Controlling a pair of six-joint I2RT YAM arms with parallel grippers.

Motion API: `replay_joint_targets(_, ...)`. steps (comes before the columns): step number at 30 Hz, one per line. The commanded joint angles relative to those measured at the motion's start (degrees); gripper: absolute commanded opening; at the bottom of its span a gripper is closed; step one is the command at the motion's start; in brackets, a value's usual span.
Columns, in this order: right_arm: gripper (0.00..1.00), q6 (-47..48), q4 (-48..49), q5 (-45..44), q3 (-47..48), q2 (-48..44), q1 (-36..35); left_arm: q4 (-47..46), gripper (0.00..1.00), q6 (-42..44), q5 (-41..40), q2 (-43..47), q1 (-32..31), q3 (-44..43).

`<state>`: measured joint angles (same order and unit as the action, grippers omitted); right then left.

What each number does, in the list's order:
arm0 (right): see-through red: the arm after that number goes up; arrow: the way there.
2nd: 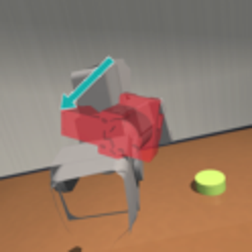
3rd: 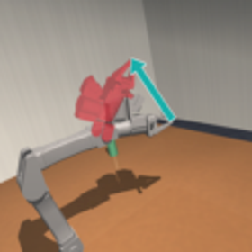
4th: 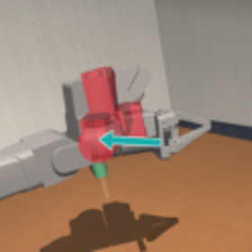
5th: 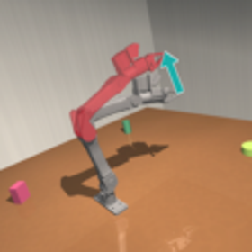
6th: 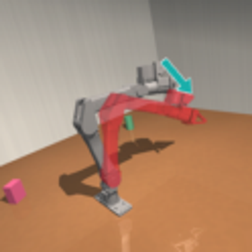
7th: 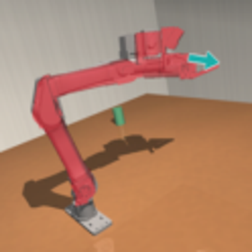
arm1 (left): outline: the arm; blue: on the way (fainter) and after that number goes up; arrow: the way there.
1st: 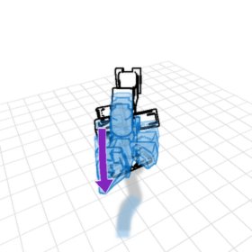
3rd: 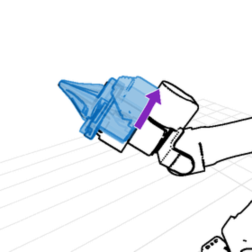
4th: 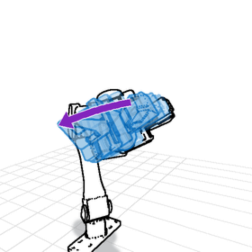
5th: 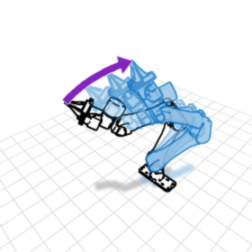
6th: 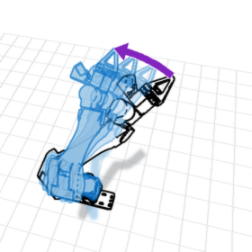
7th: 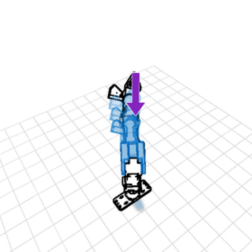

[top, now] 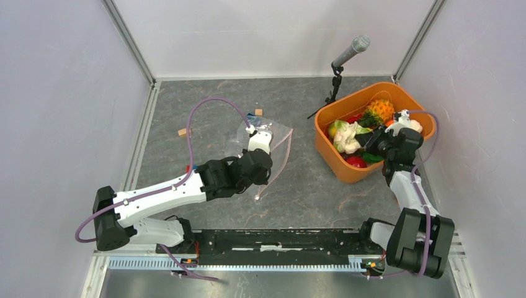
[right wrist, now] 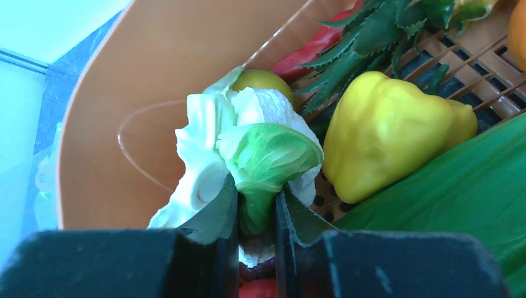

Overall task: Place the food in the zip-top bag and seal the zipper
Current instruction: Pick up the fake vegetable from the bin.

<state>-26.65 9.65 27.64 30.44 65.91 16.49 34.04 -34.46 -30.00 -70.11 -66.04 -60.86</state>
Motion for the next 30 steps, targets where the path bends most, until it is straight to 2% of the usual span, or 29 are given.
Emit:
replay_joint_targets(1, 0.17, 1.8, -1.13, 0.35, -0.91, -4.4, -0.42, -2.14, 0.02, 1.29, -1.95, 0.78, -0.14, 0.04)
replay_joint_targets(11, 0.15, 7.69, -12.14, -9.85, 4.52, -16.52, -0.38, -2.23, 0.02, 1.22, -1.82, 0.82, -0.14, -0.05)
replay_joint_targets(18, 0.15, 6.83, -14.25, -9.14, 8.53, -23.2, -0.38, -2.32, 0.02, 1.32, -1.82, 0.85, -0.18, -0.05)
replay_joint_targets(24, 0.15, 2.4, -15.64, 2.68, 15.37, -23.89, -0.42, -3.41, 0.02, 1.62, -2.07, 1.03, -0.18, 0.0)
replay_joint_targets(27, 0.16, -3.73, -10.58, 10.52, 14.19, -25.2, -0.42, -3.61, 0.02, 2.1, -2.34, 0.83, -0.14, -0.35)
replay_joint_targets(30, 0.16, -13.74, 0.33, 18.13, 8.89, -27.03, -1.04, -4.2, 0.02, 2.46, -2.21, 0.52, -0.11, -0.66)
